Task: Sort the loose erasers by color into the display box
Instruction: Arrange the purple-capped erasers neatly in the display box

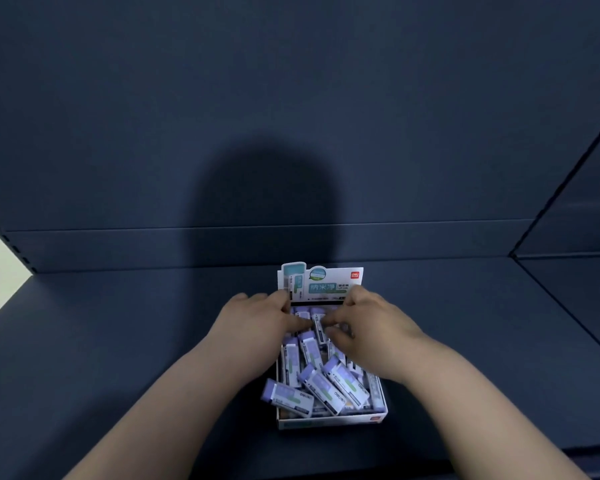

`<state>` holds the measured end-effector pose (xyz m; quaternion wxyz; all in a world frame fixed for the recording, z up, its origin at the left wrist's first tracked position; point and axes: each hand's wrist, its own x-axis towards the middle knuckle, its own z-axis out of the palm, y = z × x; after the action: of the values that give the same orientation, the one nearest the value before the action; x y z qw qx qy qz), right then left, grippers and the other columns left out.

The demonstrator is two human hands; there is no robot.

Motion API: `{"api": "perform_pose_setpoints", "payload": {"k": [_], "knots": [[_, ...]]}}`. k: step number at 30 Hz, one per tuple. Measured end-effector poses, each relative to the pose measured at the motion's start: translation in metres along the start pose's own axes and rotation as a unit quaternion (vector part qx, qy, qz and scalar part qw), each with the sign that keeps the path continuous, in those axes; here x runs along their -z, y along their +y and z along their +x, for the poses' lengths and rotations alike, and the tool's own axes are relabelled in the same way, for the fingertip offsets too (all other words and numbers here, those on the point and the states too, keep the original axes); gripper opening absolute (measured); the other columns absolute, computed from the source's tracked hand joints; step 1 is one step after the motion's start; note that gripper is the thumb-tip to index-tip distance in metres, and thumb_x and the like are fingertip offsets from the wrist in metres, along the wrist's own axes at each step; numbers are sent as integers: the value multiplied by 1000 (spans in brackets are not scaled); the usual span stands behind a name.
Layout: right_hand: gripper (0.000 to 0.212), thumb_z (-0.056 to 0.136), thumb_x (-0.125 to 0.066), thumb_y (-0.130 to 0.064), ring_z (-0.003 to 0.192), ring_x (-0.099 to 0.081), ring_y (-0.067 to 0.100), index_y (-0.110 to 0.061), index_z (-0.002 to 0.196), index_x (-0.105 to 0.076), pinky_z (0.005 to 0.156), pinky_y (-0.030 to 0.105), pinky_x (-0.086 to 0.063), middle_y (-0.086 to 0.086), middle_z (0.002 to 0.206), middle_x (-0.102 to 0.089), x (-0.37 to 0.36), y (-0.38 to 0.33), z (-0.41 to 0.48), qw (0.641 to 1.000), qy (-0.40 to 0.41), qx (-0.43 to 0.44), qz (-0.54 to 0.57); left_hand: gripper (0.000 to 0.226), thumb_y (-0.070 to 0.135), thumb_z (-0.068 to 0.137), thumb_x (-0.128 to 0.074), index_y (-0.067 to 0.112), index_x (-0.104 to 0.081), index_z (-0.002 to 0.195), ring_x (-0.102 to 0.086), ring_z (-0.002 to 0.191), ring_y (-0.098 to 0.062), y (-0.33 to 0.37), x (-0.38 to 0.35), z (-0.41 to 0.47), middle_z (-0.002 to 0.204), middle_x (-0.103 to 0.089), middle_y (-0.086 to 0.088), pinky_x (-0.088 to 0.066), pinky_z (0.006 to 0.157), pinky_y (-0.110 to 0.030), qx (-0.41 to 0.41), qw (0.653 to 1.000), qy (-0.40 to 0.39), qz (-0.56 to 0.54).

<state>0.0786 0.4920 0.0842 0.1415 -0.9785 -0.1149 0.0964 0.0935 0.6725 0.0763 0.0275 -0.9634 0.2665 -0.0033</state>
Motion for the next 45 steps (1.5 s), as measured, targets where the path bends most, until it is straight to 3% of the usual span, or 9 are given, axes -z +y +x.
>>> {"api": "perform_pose_setpoints", "payload": {"k": [6, 10, 13, 16, 23, 28, 38, 42, 45], "knots": [[35, 97, -35, -41, 112, -39, 19, -39, 128, -52, 89, 29, -35, -2, 102, -35, -7, -3, -3, 1000, -3, 10, -25, 62, 12, 93, -36, 52, -27, 139, -47, 102, -17, 4, -3, 2, 117, -41, 4, -31, 78, -28, -4, 999, 9, -32], [30, 95, -42, -33, 113, -46, 17, -33, 117, -62, 92, 29, -43, -3, 113, -46, 1, 11, -4, 997, 62, -34, 29, 53, 21, 85, -58, 49, -48, 128, -56, 88, -20, 4, -1, 2, 104, -51, 1, -30, 70, -30, -28, 999, 42, 0], [33, 93, -43, -28, 116, -47, 18, -35, 119, -61, 97, 30, -40, -4, 115, -47, 4, 21, -7, 998, 30, -54, -7, 59, 14, 92, -41, 47, -31, 140, -47, 104, -19, 7, -4, 1, 118, -41, 3, -26, 77, -28, -8, 1000, 14, -12], [37, 93, -43, -26, 118, -44, 18, -38, 125, -57, 96, 28, -37, -4, 110, -43, -1, 19, -6, 999, 9, -42, -14, 66, 8, 90, -40, 49, -25, 141, -46, 100, -17, 9, -2, 2, 114, -38, 4, -27, 74, -27, -8, 999, 11, -42], [32, 89, -50, -35, 114, -48, 17, -40, 119, -60, 97, 31, -42, -5, 109, -46, 4, 27, -11, 998, 19, -52, 33, 62, 11, 94, -38, 50, -26, 140, -41, 94, -15, 17, 1, 3, 111, -37, 5, -25, 72, -26, -6, 999, -9, -48], [56, 72, -67, -54, 118, -40, 12, -39, 124, -51, 98, 30, -38, -8, 115, -40, 14, 24, -22, 998, -43, -40, -1, 73, 3, 87, -39, 46, -22, 143, -31, 83, -10, 22, 8, -4, 118, -37, 9, -24, 71, -23, 35, 997, 14, -64], [55, 68, -72, -44, 107, -45, 13, -35, 118, -50, 83, 27, -43, -7, 112, -39, 8, 15, -23, 999, -37, -36, 0, 63, 14, 93, -38, 49, -20, 142, -27, 84, -8, 39, 12, -30, 126, -34, 14, -22, 76, -19, 45, 992, 63, -98], [48, 67, -73, -45, 99, -51, 10, -37, 110, -53, 80, 25, -44, -9, 109, -44, 3, 18, -21, 997, 14, -40, 67, 65, 11, 86, -50, 46, -34, 139, -44, 85, -9, 38, 0, -34, 118, -43, 12, -26, 74, -21, 43, 986, 106, -122], [41, 67, -76, -37, 72, -51, 1, -31, 101, -55, 66, 14, -43, -12, 86, -52, 2, 25, -16, 985, 71, -32, 157, 72, 6, 55, -74, 41, -61, 117, -45, 58, -9, 35, -5, -40, 90, -53, 11, -28, 57, -18, 23, 985, 113, -128]]}}
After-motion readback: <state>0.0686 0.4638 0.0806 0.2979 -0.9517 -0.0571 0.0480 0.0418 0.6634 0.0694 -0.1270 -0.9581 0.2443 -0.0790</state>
